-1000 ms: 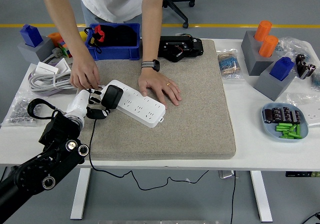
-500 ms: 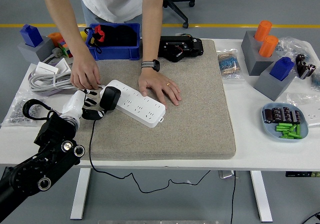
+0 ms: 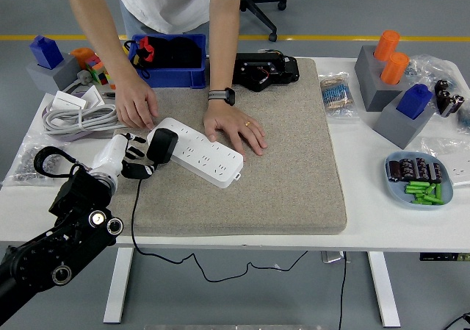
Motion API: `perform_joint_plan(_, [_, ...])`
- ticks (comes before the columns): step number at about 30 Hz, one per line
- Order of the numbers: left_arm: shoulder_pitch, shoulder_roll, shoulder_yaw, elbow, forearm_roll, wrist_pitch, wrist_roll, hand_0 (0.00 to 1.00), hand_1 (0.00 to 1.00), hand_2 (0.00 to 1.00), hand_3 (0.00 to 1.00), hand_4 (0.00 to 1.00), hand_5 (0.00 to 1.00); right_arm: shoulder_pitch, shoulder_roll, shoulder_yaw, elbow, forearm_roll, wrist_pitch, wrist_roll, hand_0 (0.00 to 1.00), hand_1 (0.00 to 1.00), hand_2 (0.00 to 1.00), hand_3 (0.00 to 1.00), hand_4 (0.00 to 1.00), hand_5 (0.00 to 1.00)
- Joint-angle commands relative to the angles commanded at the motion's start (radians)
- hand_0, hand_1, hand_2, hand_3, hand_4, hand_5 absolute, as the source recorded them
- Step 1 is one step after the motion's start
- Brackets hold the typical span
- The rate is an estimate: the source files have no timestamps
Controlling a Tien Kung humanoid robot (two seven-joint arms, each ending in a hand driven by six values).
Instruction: Press the white button,pick up the black plug,place it near the board,insert it into the board
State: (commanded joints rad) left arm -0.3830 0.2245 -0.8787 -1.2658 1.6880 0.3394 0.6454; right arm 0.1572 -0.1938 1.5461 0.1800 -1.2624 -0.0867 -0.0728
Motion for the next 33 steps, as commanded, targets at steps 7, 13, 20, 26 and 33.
perform_joint_plan(7, [-0.019, 0.016, 0.031, -0.009, -0.011, -0.002, 0.000, 0.542, 0.642, 0.553, 0.721, 0.779, 0.042, 0.001, -0.001, -0.001, 0.000, 0.002, 0.000, 0.000, 0.622, 0.590, 0.582, 0.578, 0.643, 0.371])
perform_joint_plan(13, [-0.042, 0.025, 0.065, 0.001, -0.027, -0.005, 0.000, 0.540, 0.640, 0.552, 0.720, 0.777, 0.040, 0.003, -0.001, -0.001, 0.000, 0.004, -0.001, 0.000, 0.622, 0.590, 0.582, 0.578, 0.643, 0.369])
perform_joint_plan(20, [-0.057, 0.025, 0.079, 0.027, -0.050, -0.008, 0.000, 0.536, 0.635, 0.548, 0.713, 0.770, 0.037, 0.003, 0.000, -0.003, 0.000, 0.004, 0.000, 0.000, 0.621, 0.590, 0.582, 0.578, 0.643, 0.372])
perform_joint_plan(26, [-0.068, 0.031, 0.090, 0.045, -0.102, -0.011, 0.000, 0.530, 0.633, 0.546, 0.709, 0.768, 0.037, 0.002, -0.001, -0.003, 0.000, 0.004, -0.001, -0.001, 0.622, 0.590, 0.582, 0.578, 0.643, 0.371])
perform_joint_plan(33, [-0.076, 0.033, 0.081, 0.055, -0.146, -0.011, 0.000, 0.530, 0.626, 0.544, 0.704, 0.763, 0.033, 0.005, -0.001, -0.005, 0.000, 0.006, -0.001, 0.001, 0.621, 0.589, 0.581, 0.578, 0.642, 0.370])
